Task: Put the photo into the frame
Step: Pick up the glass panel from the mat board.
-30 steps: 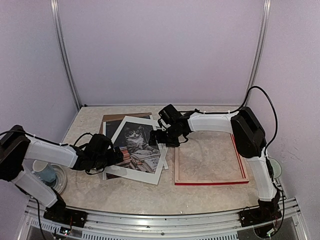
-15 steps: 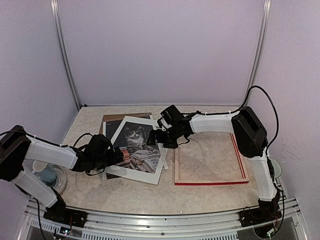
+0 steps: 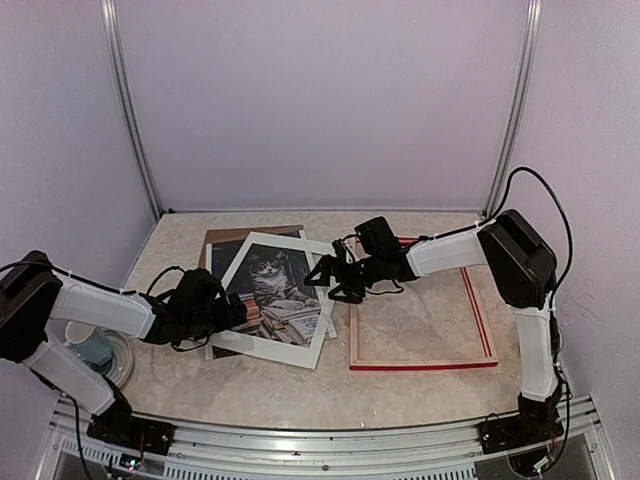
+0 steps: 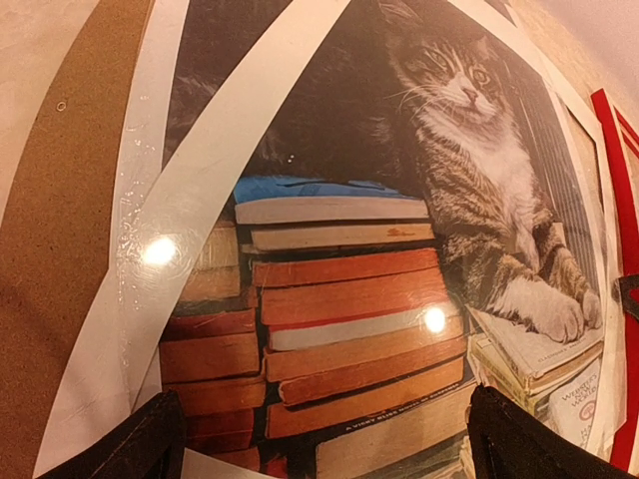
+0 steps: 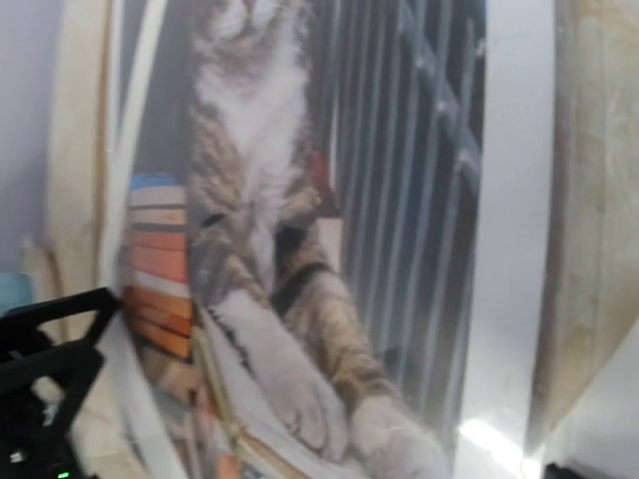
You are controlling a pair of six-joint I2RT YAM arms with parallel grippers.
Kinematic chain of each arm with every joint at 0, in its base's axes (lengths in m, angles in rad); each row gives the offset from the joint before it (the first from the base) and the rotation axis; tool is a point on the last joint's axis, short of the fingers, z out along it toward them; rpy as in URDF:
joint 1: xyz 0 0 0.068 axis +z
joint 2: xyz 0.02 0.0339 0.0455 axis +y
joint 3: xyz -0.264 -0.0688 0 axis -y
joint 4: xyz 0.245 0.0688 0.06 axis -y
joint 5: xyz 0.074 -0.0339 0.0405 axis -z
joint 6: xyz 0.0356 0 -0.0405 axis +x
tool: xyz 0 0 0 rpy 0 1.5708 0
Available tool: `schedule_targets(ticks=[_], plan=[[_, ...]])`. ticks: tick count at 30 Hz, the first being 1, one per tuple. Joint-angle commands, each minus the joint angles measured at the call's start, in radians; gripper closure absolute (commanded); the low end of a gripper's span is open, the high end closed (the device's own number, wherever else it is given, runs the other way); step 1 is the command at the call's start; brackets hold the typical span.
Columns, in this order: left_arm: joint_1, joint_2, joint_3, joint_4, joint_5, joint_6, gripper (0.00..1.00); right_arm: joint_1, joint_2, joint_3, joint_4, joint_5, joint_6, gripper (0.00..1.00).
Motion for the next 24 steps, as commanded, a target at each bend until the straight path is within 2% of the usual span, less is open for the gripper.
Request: schedule_targets(ticks=[1,4,13,20,24], plan=[[-0.005,0.038,-0.025,-0.07,0.056,-0.019,0.02,-0.007,-0.021,-0.047,0.13,-0.113,0.055,0.06],[-0.005,0.037,-0.022,-0.072,0.057,-0.02,0.02,-0.014,-0.021,-0.06,0.167,-0.144,0.077,0.09],[-0.005,0.027,-0.019,-0.081,0.052,-0.014,0.02,-0.028,-0.055,-0.069,0.133,-0.132,0.059,0.12],[-0.005,0.029,-0.014,-0.08,0.059,-0.018,0.02,-0.029,-0.03,-0.067,0.181,-0.187,0.083,0.22],[-0.005,0.023,-0.013,-0.084,0.06,-0.018,0.02,-0.031,-0.012,-0.075,0.228,-0.221,0.119,0.42]])
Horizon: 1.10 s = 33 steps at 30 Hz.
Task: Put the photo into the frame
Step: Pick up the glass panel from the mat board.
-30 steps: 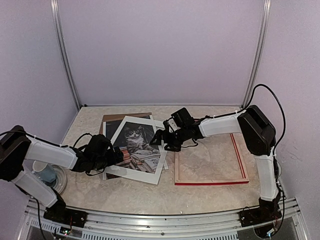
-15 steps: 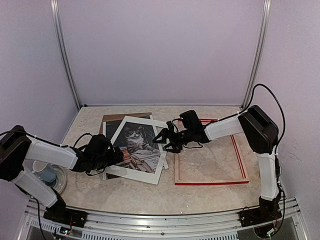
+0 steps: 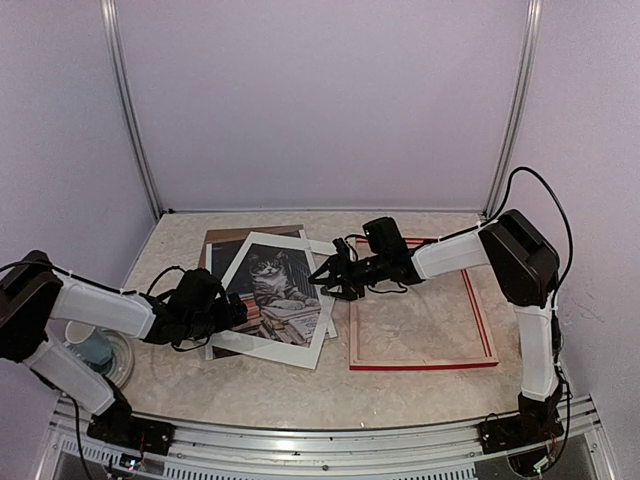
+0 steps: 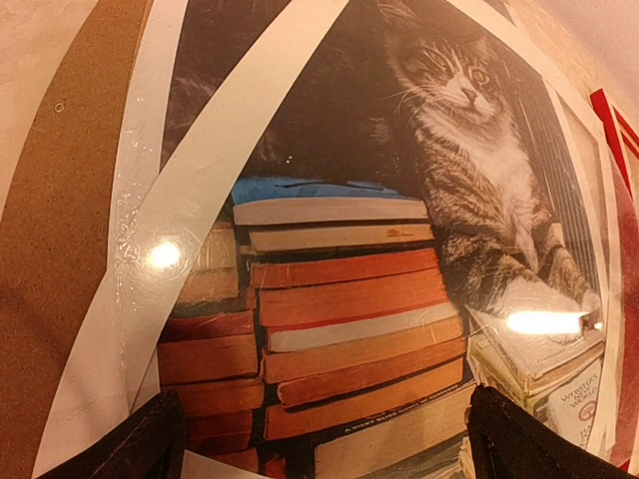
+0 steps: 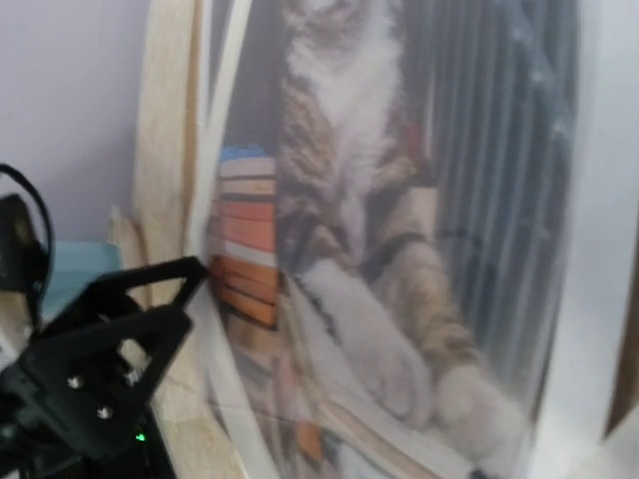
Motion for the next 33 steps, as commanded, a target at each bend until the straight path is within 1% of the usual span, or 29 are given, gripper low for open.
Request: schedule_targets(ticks=[1,3,8,10,16,19,22,23,24,28,33], plan=[[-0.005,0.018,-0.014,-0.09,0.059,-0.02,0.02,-0.001,0.0,-0.015,0.082,-0.07,0.039,0.45],[-0.005,0.016,-0.016,-0.09,0.058,-0.02,0.02,-0.004,0.001,-0.015,0.085,-0.072,0.042,0.48],[-0.005,0.007,-0.017,-0.089,0.053,-0.021,0.02,-0.003,0.004,-0.008,0.054,-0.069,0.028,0.49],[-0.005,0.005,-0.018,-0.09,0.05,-0.023,0.02,-0.002,0.01,-0.009,0.042,-0.07,0.022,0.54],[-0.005,-0.014,-0.028,-0.078,0.043,-0.027,0.02,-0.002,0.021,-0.018,0.046,-0.078,0.025,0.75],[-0.005,-0.035,-0.04,-0.067,0.04,-0.03,0.02,-0.001,0.024,-0.021,0.048,-0.08,0.028,0.89],[-0.005,-0.062,-0.046,-0.068,0.033,-0.03,0.02,-0.001,0.025,-0.024,0.051,-0.085,0.031,0.95],[-0.005,-0.07,-0.047,-0.069,0.03,-0.03,0.02,-0.001,0.025,-0.028,0.055,-0.086,0.031,0.99],[-0.005,-0.08,-0.049,-0.071,0.026,-0.03,0.02,-0.001,0.025,-0.032,0.059,-0.087,0.033,1.0],[-0.007,-0.121,-0.051,-0.089,0.016,-0.032,0.01,-0.002,0.015,-0.061,0.085,-0.088,0.041,1.0],[-0.015,-0.214,-0.046,-0.126,-0.008,-0.034,0.01,-0.004,-0.045,-0.123,0.111,-0.068,0.044,1.0]])
